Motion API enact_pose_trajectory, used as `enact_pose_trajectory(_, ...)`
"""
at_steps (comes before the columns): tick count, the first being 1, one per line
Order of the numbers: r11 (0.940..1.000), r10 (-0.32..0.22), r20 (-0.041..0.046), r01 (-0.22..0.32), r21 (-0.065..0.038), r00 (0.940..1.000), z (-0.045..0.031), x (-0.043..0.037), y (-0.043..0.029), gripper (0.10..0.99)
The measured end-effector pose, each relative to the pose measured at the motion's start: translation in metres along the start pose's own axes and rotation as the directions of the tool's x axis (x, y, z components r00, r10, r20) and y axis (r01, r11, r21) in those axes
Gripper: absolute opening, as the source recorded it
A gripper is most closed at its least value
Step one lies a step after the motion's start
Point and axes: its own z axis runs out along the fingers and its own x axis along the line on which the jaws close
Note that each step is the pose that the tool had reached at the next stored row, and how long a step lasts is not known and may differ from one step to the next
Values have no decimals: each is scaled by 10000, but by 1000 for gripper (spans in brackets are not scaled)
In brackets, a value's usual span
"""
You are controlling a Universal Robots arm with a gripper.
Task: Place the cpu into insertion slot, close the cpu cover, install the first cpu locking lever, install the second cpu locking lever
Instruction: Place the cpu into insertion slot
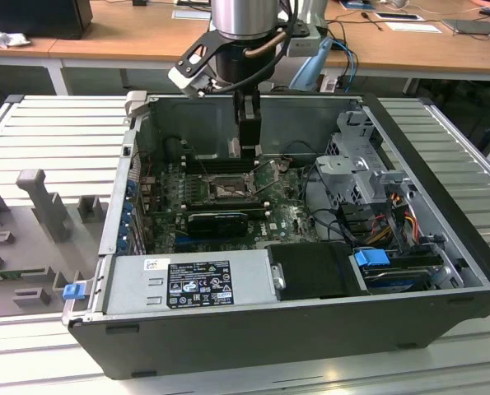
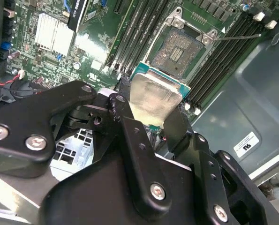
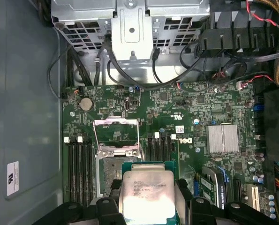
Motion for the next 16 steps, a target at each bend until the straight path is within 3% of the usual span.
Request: enact_pose_trajectory(16,10000,-1,-13,1,1,10000,149,-3,-18,529)
